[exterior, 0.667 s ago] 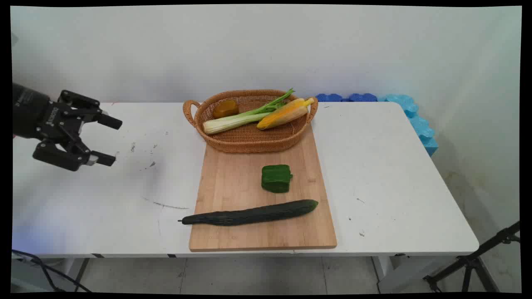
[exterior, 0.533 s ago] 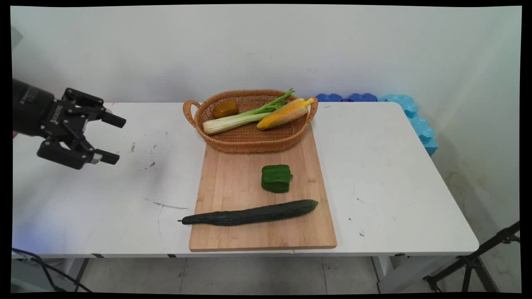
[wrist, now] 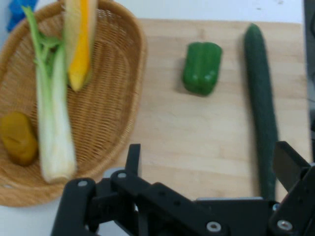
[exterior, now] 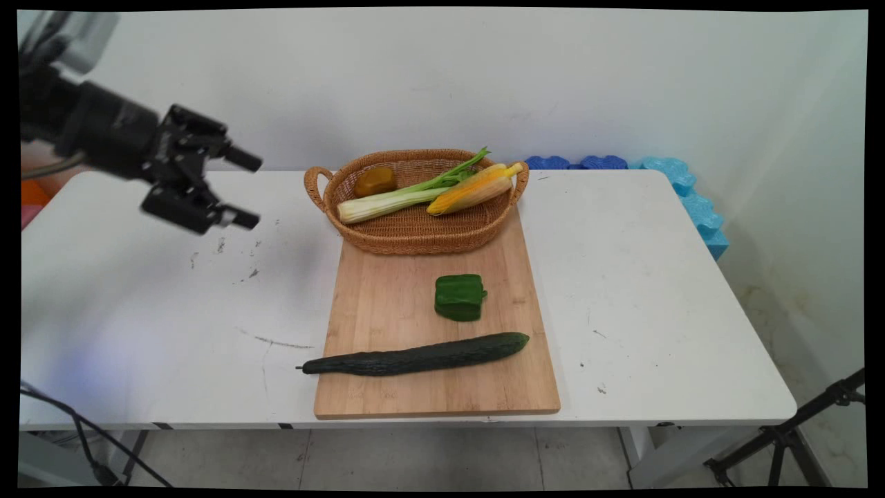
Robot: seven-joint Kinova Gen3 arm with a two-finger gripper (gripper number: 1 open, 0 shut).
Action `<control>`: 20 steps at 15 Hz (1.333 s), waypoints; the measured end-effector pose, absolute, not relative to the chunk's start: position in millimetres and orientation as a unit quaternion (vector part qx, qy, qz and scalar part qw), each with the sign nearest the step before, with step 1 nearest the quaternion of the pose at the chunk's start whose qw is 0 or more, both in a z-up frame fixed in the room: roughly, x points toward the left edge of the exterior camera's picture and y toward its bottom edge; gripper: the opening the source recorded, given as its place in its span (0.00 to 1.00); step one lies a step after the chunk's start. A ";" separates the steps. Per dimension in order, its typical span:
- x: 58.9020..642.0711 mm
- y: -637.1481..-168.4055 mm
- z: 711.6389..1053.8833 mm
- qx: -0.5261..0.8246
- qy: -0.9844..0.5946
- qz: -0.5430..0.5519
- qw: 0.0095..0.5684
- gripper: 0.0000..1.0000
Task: Pick up the potato from the vegetable basket
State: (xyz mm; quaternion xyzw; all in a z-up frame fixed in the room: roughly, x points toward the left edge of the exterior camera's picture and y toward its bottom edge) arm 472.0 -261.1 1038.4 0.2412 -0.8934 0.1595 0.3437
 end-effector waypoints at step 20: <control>427.0 -496.4 991.9 0.366 -0.878 0.245 0.188 1.00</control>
